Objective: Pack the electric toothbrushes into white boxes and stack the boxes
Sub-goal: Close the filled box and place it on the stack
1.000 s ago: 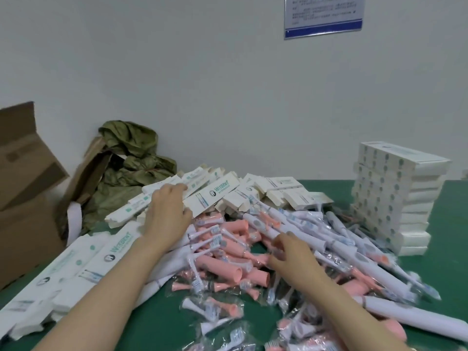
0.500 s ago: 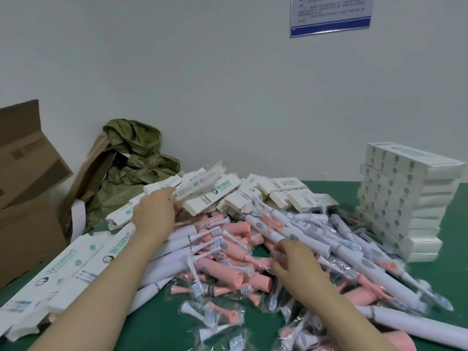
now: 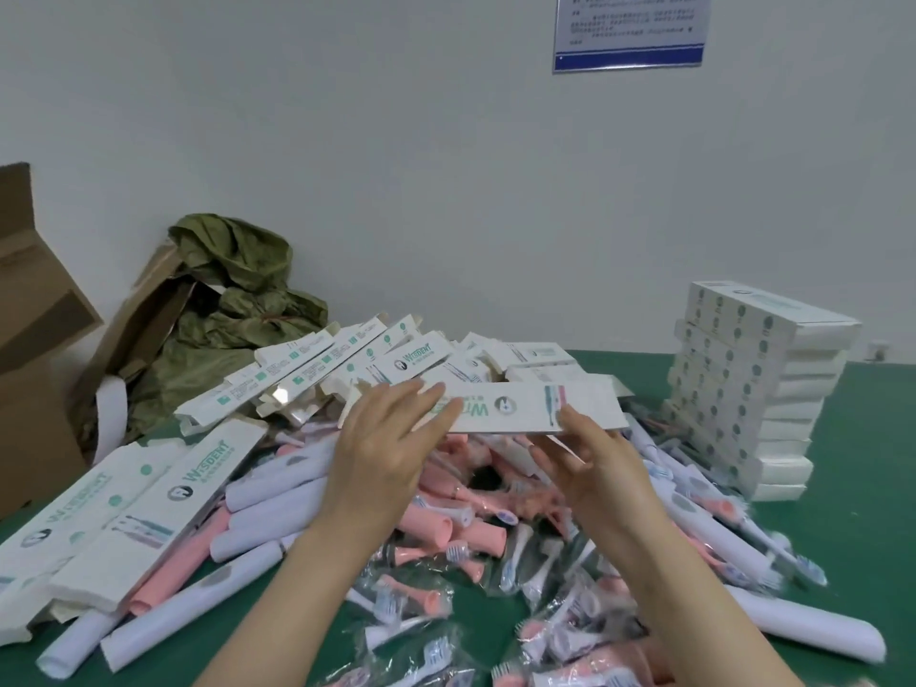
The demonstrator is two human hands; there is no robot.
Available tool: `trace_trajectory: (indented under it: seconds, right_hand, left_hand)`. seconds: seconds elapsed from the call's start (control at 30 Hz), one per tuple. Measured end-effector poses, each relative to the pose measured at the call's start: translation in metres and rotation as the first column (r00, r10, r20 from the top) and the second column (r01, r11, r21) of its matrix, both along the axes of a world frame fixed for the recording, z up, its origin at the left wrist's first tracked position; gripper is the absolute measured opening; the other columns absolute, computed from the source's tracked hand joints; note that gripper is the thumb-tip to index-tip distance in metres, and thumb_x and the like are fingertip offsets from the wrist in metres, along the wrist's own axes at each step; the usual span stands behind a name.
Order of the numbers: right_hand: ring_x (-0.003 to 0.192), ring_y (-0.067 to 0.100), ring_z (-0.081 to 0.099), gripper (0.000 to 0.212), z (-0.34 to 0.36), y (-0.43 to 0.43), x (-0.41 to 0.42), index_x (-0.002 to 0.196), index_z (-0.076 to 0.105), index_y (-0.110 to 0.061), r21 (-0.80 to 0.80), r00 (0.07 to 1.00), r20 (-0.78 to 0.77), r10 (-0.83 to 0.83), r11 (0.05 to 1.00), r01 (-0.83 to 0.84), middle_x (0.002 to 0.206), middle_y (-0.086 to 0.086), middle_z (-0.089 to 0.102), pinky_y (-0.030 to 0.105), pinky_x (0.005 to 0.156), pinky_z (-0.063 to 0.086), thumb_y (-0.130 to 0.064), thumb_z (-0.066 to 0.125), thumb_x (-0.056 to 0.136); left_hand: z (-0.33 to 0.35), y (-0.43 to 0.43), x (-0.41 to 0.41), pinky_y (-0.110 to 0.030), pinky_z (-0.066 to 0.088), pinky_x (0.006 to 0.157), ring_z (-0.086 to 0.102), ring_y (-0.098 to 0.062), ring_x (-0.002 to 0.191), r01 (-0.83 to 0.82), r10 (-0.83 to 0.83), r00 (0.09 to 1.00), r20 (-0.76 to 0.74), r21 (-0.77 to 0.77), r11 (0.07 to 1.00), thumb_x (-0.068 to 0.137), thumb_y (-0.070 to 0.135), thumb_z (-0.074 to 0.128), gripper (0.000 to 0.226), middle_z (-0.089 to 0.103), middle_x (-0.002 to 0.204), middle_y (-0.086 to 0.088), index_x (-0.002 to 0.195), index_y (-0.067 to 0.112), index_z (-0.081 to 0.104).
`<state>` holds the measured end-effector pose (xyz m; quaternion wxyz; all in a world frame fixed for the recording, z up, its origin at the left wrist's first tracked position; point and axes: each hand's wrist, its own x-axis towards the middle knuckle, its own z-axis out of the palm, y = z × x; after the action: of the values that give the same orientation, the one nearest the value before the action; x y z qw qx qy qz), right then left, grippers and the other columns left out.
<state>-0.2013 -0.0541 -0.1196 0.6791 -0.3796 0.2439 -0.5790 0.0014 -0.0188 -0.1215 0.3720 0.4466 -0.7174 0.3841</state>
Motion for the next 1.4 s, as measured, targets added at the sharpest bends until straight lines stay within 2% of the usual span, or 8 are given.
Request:
trace_trajectory:
  seconds: [0.1,0.2,0.33,0.67,0.93,1.13,1.27,1.4]
  right_hand:
    - [0.078,0.017,0.072,0.012,-0.001,0.0,-0.007,0.099,0.063,-0.003,0.025,0.998,0.026,-0.054,0.998,0.053,0.083,0.005,0.074,0.021,0.059,0.056,-0.005,0.053,0.092]
    - [0.08,0.021,0.072,0.012,-0.002,-0.003,-0.013,0.094,0.064,-0.001,0.088,0.992,0.104,-0.069,0.994,0.06,0.086,0.012,0.073,0.021,0.06,0.056,-0.003,0.053,0.091]
    - [0.078,0.02,0.072,0.014,-0.005,-0.004,-0.012,0.1,0.061,0.0,0.131,0.994,0.111,-0.004,0.991,-0.011,0.088,0.015,0.073,0.021,0.059,0.056,-0.004,0.051,0.093]
    - [0.076,0.014,0.069,0.03,0.011,-0.01,-0.012,0.112,0.054,-0.003,-0.099,0.989,-0.132,0.06,0.992,-0.074,0.09,0.008,0.073,0.024,0.065,0.054,-0.014,0.06,0.085]
    - [0.09,0.011,0.069,0.019,0.073,-0.011,0.015,0.107,0.067,-0.012,-0.428,0.869,-0.494,-0.036,0.88,-0.207,0.1,-0.003,0.074,0.019,0.075,0.054,-0.011,0.053,0.095]
    - [0.109,0.012,0.062,0.026,0.084,0.005,0.033,0.117,0.061,-0.02,-0.462,0.866,-0.455,-0.207,0.886,-0.03,0.112,-0.002,0.068,0.031,0.096,0.05,-0.029,0.057,0.092]
    - [0.115,0.018,0.059,0.066,0.083,0.017,0.027,0.126,0.054,-0.022,-0.339,0.937,-0.349,0.019,0.93,-0.145,0.12,0.001,0.065,0.039,0.103,0.044,-0.061,0.051,0.072]
    - [0.098,0.019,0.068,0.029,0.089,0.027,0.031,0.112,0.063,-0.02,-0.529,0.958,-0.284,-0.033,0.839,-0.128,0.105,0.007,0.07,0.03,0.08,0.057,-0.035,0.057,0.089]
  left_hand:
    - [-0.005,-0.007,0.007,-0.05,0.027,0.109,0.031,-0.021,0.136,0.011,0.05,0.949,-0.311,0.191,0.982,0.065,0.017,0.086,0.092,0.038,0.149,-0.002,0.144,0.025,0.038]
    - [-0.004,-0.007,0.013,-0.037,0.034,0.109,0.039,0.006,0.128,0.508,-0.079,0.447,-0.891,0.18,0.843,0.053,0.04,0.084,0.111,0.04,0.137,0.03,0.145,0.045,0.022]
    - [-0.008,-0.008,0.014,-0.036,0.048,0.095,0.059,-0.013,0.115,0.764,-0.167,0.21,-0.963,0.055,0.643,0.042,0.063,0.085,0.085,0.066,0.12,0.007,0.119,0.04,0.056]
    - [0.004,0.015,0.033,-0.037,0.057,0.078,0.064,-0.029,0.108,0.908,0.006,-0.269,-0.963,-0.251,0.337,0.049,0.067,0.081,0.093,0.066,0.118,-0.014,0.126,0.017,0.061]
    - [0.024,0.003,0.002,-0.039,0.055,0.081,0.061,-0.031,0.112,0.989,0.158,0.042,-0.987,0.064,0.134,0.061,0.052,0.082,0.077,0.064,0.121,-0.016,0.124,0.014,0.059]
    - [0.038,-0.005,-0.015,-0.037,0.055,0.078,0.068,-0.019,0.094,0.87,-0.068,0.046,-0.997,0.007,0.493,0.06,0.042,0.08,0.062,0.072,0.097,0.005,0.114,0.023,0.057]
    - [0.049,-0.003,-0.025,-0.021,0.053,0.072,0.066,-0.003,0.09,0.738,-0.206,0.283,-0.937,0.076,0.671,0.061,0.04,0.087,0.054,0.067,0.098,0.018,0.104,0.03,0.055]
    - [0.057,-0.005,-0.047,-0.018,0.051,0.068,0.062,0.006,0.086,0.614,-0.226,0.467,-0.855,0.13,0.778,0.062,0.036,0.079,0.053,0.059,0.101,0.03,0.103,0.04,0.046]
